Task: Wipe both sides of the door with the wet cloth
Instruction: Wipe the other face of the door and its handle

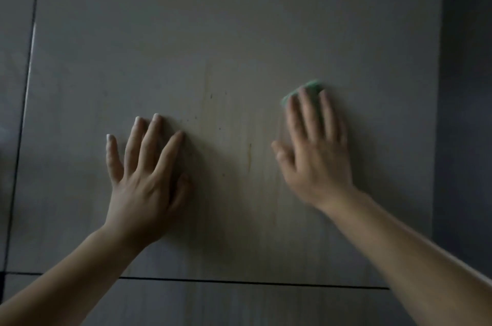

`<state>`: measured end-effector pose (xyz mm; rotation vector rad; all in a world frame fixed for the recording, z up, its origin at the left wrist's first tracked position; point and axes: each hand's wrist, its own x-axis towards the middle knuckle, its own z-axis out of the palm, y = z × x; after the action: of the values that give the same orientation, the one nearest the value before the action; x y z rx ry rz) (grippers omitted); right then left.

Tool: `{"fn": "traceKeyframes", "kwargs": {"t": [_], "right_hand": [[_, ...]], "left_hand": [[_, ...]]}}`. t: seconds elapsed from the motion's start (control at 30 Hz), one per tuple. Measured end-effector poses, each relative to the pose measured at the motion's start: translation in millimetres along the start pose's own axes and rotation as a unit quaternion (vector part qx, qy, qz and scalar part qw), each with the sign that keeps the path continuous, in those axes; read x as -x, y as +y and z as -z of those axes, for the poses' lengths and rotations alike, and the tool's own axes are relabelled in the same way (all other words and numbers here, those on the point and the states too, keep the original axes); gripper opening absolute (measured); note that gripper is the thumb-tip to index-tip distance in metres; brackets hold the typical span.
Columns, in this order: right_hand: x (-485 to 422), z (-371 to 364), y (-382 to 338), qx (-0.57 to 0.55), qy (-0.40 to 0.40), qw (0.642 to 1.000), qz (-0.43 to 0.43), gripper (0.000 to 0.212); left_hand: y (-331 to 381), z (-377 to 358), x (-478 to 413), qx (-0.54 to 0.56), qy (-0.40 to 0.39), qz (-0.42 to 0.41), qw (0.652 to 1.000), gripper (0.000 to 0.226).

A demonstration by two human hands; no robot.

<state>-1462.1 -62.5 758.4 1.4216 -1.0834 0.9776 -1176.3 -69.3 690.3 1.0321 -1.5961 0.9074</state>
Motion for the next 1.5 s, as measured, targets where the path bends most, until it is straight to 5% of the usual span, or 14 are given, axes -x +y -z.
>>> {"fn": "traceKeyframes", "kwargs": {"t": [0.17,0.4,0.67,0.73,0.9,1.13,1.2,1.37,1.5], "right_hand": [[40,-1,-22,0.026,-0.060,0.963,0.262,0.075],[-58,5,-12,0.000,-0.018,0.997,0.070,0.073],[31,-3,-47,0.009,-0.060,0.953,0.296,0.070],[6,-2,-39,0.020,-0.055,0.956,0.286,0.068],[-66,4,-53,0.007,-0.037,0.993,0.111,0.075],[26,-7,-83,0.017,-0.066,0.937,0.344,0.069],[-5,-8,-76,0.023,-0.057,0.943,0.328,0.068],[-104,1,-90,-0.005,-0.026,0.994,0.102,0.074],[-38,-11,-123,0.005,-0.028,0.960,0.277,0.074]], "left_hand": [[-6,-1,3,0.003,0.000,-0.009,1.000,0.070],[-7,-4,4,-0.010,0.026,-0.012,1.000,0.068],[-13,2,7,-0.011,0.013,-0.024,1.000,0.069],[-18,4,9,0.006,0.022,-0.021,1.000,0.068],[-35,6,17,0.010,0.041,-0.009,0.999,0.065],[-52,10,29,-0.006,-0.005,0.049,0.999,0.074],[-54,10,30,-0.008,-0.009,0.045,0.999,0.074],[-55,10,30,-0.014,0.000,0.043,0.999,0.072],[-70,14,41,-0.024,0.007,0.043,0.999,0.071]]}}
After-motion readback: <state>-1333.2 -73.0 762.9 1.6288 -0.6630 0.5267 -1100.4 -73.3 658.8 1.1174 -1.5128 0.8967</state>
